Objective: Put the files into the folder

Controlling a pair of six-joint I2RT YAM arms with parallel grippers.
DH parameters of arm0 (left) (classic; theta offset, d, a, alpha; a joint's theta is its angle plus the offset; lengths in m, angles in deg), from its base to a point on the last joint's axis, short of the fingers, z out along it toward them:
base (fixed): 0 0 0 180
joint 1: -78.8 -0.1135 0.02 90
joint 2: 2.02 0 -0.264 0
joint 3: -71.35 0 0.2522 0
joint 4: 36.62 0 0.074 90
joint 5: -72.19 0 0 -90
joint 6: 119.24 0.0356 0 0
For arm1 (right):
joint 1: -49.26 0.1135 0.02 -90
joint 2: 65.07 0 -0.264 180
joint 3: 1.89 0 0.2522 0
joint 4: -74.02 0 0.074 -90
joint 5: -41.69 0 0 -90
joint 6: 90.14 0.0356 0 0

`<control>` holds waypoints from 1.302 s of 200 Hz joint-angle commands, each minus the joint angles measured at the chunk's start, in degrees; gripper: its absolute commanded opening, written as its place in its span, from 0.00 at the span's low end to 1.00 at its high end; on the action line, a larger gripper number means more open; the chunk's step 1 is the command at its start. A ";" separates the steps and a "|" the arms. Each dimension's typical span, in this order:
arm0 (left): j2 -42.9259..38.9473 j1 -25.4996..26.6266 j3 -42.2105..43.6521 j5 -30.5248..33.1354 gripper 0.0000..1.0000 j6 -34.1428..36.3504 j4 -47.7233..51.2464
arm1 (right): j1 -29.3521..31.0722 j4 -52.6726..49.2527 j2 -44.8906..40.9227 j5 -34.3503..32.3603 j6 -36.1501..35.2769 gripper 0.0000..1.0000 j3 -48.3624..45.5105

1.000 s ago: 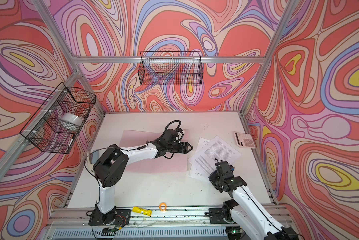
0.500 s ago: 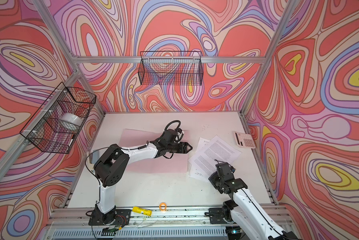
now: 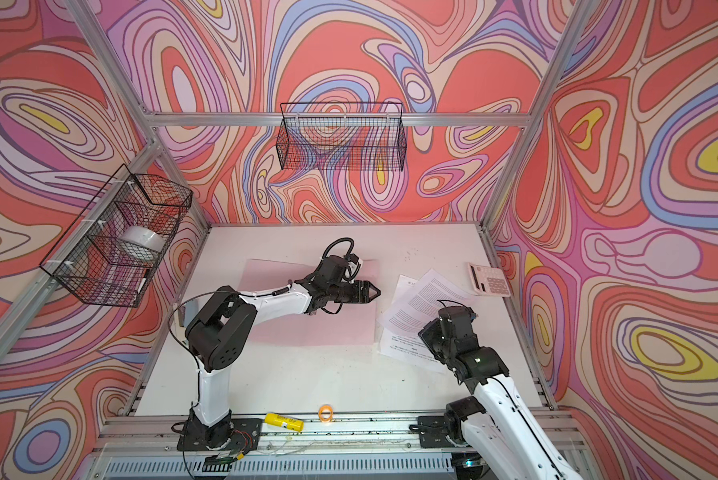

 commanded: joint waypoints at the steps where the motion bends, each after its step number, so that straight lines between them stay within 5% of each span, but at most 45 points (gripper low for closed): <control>1: 1.19 0.00 0.43 -3.21 0.75 -0.34 -2.36 | -0.30 0.84 0.19 -0.46 -0.65 0.00 2.96; 83: 4.27 -0.04 -0.15 -7.27 0.77 -1.20 -3.63 | -0.27 4.12 0.98 0.36 -0.30 0.00 12.53; 190: 3.17 -3.57 8.06 -11.16 0.77 -10.48 -16.85 | 0.23 19.29 18.64 9.97 -3.45 0.00 24.46; 260: 4.48 -7.43 12.44 -12.13 0.76 -18.29 -25.98 | 14.30 24.70 33.81 6.81 -8.76 0.00 40.88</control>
